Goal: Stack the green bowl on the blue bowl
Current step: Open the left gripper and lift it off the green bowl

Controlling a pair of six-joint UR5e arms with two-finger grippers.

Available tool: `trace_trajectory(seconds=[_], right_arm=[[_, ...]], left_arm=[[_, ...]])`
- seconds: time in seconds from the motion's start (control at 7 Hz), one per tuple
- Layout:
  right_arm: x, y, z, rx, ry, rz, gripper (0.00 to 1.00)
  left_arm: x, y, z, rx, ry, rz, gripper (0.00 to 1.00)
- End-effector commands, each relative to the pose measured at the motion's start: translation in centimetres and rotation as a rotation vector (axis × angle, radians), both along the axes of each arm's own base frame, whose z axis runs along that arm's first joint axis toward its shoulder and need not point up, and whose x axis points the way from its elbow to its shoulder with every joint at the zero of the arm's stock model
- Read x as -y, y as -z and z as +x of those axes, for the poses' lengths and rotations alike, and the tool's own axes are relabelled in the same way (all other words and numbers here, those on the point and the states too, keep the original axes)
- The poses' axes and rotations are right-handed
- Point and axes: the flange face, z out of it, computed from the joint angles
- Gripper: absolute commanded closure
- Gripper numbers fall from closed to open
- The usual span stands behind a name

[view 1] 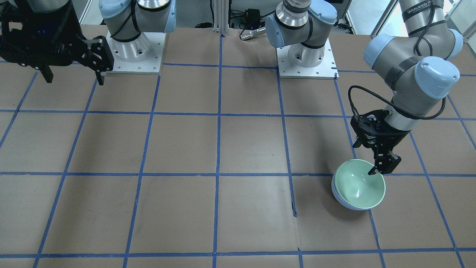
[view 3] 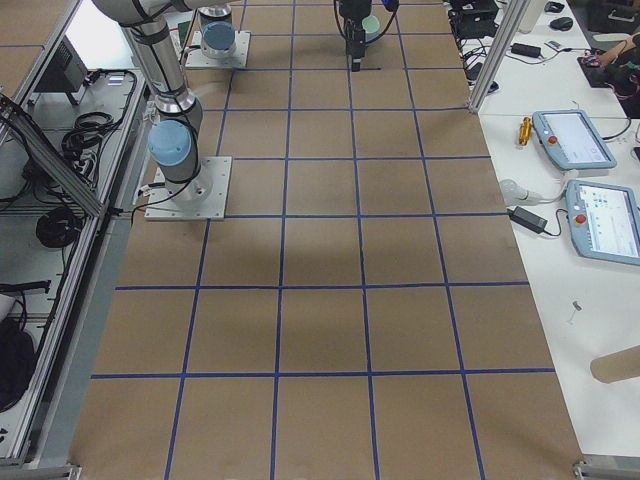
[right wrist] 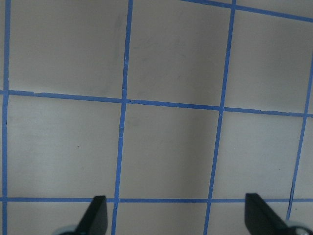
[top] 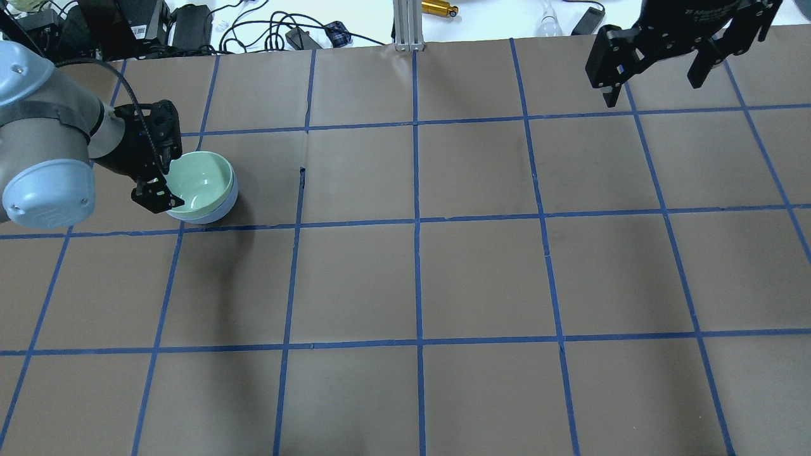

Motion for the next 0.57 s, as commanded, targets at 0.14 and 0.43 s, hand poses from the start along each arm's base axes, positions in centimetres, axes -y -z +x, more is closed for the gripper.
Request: trace_trajectory(seconds=[0.14,0.43], right_arm=[[0.0,0.0,0.0,0.001,0.000,0.000,0.00],[0.0,0.0,0.0,0.000,0.000,0.000,0.00]], left_arm=[[1.7,-8.3,-5.3,-0.087,-0.365,0.122,0.00],[0.8,-11.5,-11.0,-0.112,-0.564,0.116,0.00]])
